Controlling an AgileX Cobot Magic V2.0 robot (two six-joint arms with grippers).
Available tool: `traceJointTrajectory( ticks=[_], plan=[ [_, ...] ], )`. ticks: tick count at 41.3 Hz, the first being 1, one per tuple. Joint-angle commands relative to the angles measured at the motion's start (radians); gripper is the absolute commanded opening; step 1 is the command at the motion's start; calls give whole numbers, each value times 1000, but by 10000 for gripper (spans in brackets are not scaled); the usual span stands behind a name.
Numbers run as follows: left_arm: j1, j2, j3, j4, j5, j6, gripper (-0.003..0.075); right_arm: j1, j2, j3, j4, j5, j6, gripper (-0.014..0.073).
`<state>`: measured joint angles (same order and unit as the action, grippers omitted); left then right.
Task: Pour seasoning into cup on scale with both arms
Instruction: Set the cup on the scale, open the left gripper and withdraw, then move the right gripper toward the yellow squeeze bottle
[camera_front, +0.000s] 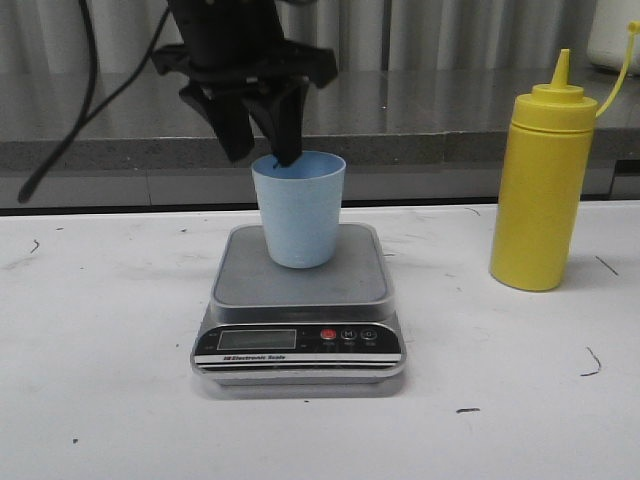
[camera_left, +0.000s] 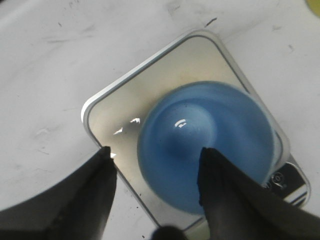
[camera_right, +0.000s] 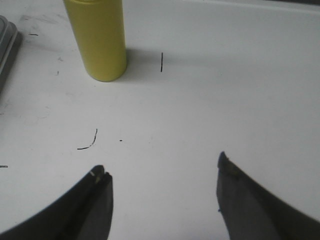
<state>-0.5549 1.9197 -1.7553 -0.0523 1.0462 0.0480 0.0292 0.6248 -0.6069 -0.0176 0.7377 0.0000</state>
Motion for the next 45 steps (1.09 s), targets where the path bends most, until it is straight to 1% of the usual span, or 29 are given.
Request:
traceJointTrajectory(
  ticks=[1,10,19,23,29,36,45],
  plan=[
    [-3,-173,38,-10,-48,-6,376,-4,7,-36,-9,-60,-12,476],
    [10,-405,282,-10,-157,-8,376,-4,7,-36,-9,-60,-12,476],
    [83,-641,500,-12,-232,-12,376,-4,7,-36,-9,-60,-12,476],
    [120,-752,580,-15,-238,-12,376,-4,7,-36,-9,-60,-12,476],
    [148,-913,692,-15,-232,-12,376,-4,7,-36,-9,-60,-12,476],
    [147,-1108,804,-15,-232,-12,376,-4,7,-36,-9,-60,-12,476],
    [147,-1306,878,-15,-230,-12,376,-4,7,-36,-9,-60,-12,476]
  ],
)
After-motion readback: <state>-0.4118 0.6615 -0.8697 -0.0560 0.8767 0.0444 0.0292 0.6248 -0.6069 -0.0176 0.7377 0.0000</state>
